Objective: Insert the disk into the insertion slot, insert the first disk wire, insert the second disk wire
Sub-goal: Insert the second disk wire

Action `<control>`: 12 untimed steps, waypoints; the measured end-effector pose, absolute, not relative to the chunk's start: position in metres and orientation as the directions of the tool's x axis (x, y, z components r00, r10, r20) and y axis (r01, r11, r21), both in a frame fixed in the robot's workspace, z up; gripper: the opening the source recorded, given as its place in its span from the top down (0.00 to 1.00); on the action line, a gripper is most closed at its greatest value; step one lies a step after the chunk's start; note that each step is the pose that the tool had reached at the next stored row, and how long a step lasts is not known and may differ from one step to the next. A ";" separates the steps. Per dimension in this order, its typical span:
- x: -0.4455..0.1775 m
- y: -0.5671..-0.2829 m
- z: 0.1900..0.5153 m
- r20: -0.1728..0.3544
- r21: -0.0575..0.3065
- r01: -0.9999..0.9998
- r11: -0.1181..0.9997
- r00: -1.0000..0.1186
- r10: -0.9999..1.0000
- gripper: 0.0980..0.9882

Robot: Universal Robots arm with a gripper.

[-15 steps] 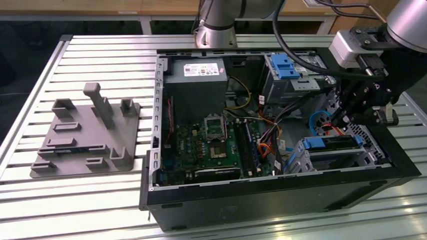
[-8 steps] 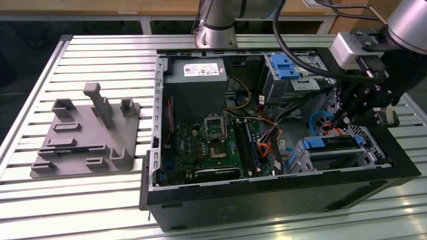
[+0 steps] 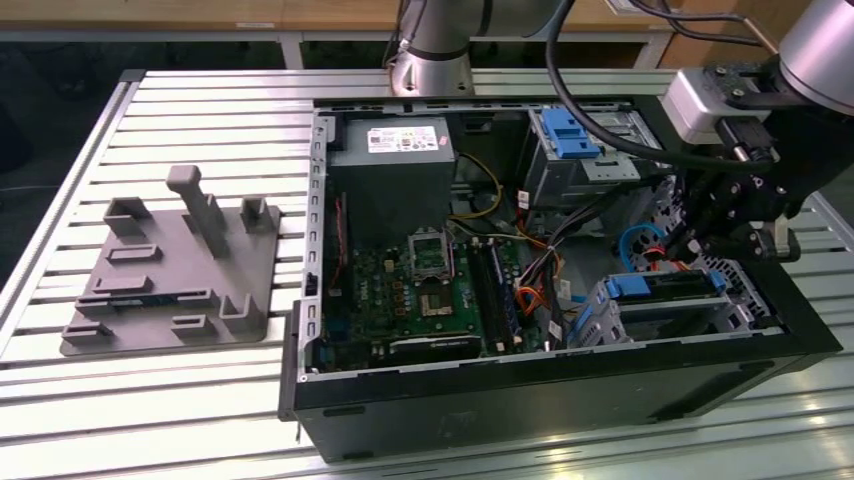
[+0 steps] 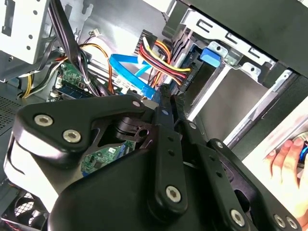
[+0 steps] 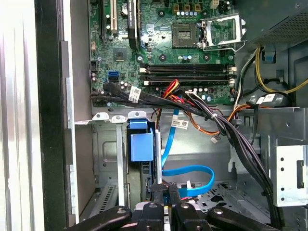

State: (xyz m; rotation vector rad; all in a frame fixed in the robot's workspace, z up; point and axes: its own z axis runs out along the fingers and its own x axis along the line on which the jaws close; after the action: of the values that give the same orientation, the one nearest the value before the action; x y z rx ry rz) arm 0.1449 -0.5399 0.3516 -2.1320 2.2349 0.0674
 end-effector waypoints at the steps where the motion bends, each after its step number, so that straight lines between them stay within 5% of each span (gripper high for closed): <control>1: 0.145 -0.540 0.351 -0.068 -0.004 -0.999 0.050 -0.049 -0.996 0.93; 12: 0.146 -0.546 0.349 -0.067 0.002 -0.997 0.071 -0.071 -0.995 0.93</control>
State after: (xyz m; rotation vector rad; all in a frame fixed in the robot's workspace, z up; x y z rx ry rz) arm 0.1464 -0.5460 0.3491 -2.1080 2.2631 0.0731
